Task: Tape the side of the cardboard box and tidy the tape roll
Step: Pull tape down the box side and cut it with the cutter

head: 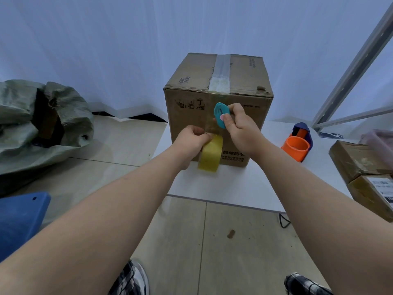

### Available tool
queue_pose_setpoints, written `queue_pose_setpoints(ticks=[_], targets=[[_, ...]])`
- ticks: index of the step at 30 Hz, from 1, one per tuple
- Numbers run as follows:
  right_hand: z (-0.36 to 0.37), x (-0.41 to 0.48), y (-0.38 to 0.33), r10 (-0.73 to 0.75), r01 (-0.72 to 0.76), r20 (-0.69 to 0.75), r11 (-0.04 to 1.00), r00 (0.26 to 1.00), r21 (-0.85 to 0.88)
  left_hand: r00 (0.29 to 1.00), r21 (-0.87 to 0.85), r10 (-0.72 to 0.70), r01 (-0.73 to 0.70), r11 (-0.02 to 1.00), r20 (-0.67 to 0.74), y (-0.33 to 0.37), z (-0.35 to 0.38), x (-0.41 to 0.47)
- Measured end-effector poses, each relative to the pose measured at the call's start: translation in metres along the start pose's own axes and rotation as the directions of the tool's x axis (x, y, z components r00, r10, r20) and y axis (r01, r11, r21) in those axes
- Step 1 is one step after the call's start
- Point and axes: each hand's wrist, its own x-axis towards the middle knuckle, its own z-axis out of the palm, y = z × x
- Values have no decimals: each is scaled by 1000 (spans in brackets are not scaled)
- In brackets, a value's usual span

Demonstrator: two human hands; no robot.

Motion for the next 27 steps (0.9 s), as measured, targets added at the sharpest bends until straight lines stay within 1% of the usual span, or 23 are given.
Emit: queue_pose_setpoints(ticks=[3,6,9,11,12,14,16,19,23,25,27], targets=[[-1,-2,-3,-8,8,3,999,1000,-47,1000,-2,16,-16,1000,5,2,0,0],[0,-4,-6,-4,4,4,998,1000,-64,1000,3,-8,8,1000,-2,2,0,-1],[0,-6,-9,3,-2,15,998,1000,-66,998,72,-61,62,995,-6,-4,2,-2],[0,-7,-9,4,-3,22,997,1000,-77,998,129,-56,60,990,-32,-9,3,-7],[1,-8,-9,7,-4,27,996,1000,-94,999,127,-32,35,991,-22,-10,3,-7],[1,-9,-7,16,-11,38,991,999,-131,999,68,-3,0,998,42,-8,4,-10],[0,-9,-5,9,-4,31,988,999,-153,995,18,-7,5,1000,96,-5,4,-13],[-7,-8,-2,-34,35,11,986,999,-164,995,-23,-49,51,998,82,-6,6,-14],[-11,-11,0,-39,53,63,969,997,-242,994,-23,-105,106,994,37,-9,3,-13],[-11,-13,0,-21,49,96,953,995,-298,994,-15,-102,103,995,31,-10,4,-12],[-10,-14,-1,-15,57,125,941,992,-334,997,2,-70,70,998,40,-11,5,-12]])
